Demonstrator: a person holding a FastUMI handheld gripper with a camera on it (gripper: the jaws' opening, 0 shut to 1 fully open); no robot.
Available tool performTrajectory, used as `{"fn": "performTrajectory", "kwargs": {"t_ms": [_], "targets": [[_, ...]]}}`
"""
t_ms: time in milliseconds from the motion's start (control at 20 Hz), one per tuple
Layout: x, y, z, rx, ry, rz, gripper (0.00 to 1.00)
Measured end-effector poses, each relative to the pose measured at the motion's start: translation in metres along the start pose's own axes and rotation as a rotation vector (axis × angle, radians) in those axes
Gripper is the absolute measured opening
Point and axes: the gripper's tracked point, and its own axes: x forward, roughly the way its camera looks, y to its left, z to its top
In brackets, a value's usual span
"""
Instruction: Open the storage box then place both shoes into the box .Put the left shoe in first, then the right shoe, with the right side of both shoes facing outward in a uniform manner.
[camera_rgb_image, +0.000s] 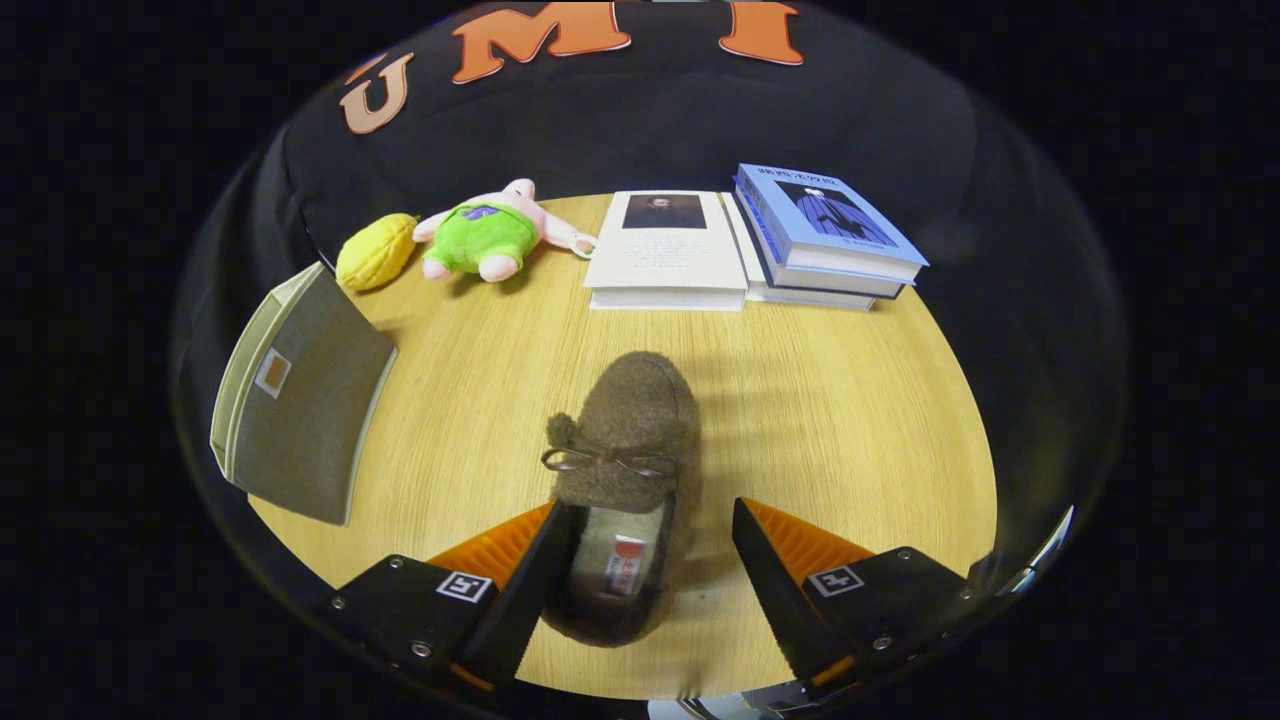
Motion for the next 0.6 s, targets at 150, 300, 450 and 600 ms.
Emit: {"fn": "performTrajectory", "kwargs": {"t_ms": [150,300,450,600], "targets": [[0.011,-0.005,-0.009,-0.005,0.016,0.000,0.96],[0.024,-0.012,-0.012,-0.001,0.016,-0.012,0.88],[0.039,-0.016,-0.006,0.026,-0.003,-0.015,0.74],[0.050,-0.016,0.004,0.064,-0.028,-0.005,0.60]]}}
